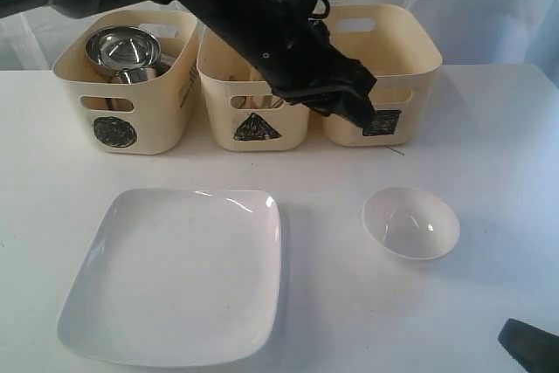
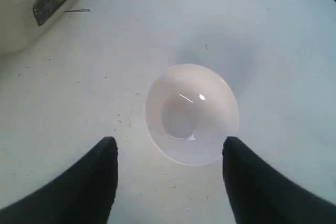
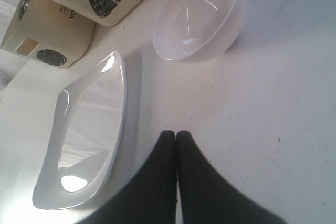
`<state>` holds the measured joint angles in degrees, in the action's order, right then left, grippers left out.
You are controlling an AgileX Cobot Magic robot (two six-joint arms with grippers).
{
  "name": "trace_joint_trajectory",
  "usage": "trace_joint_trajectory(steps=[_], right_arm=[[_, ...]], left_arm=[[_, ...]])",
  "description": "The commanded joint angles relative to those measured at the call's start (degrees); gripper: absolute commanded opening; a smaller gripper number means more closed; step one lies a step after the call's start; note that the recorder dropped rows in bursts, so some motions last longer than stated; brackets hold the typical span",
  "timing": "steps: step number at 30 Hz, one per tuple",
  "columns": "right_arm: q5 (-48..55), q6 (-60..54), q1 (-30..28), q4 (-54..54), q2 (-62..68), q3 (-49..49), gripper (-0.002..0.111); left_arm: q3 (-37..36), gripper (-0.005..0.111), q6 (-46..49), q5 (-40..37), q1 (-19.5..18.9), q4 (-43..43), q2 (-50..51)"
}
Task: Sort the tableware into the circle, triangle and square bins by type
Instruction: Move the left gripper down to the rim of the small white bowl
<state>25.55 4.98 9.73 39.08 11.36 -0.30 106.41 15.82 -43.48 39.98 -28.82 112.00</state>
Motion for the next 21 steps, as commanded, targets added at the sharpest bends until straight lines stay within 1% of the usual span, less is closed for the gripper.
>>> trace_joint_trajectory(steps=[1,6,14,21], right_arm=[[-0.3,0.0,0.2,-0.2,-0.4,0.3,0.000],[-0.3,0.0,0.2,-0.2,-0.4,0.3,0.000],[-0.3,0.0,0.2,-0.2,-0.4,0.3,0.000],[-0.3,0.0,0.2,-0.2,-0.4,0.3,0.000]], left_arm=[[0.3,0.063,-2.3,-3.1,0.2,-2.6,0.0],[0.3,0.063,-2.3,-6.7,0.5,-5.2,2.8],[0.3,0.063,-2.3,-6.4,0.8,-7.6,8.4],[0.3,0.063,-2.3,-4.5,0.8,-8.9,12.4]])
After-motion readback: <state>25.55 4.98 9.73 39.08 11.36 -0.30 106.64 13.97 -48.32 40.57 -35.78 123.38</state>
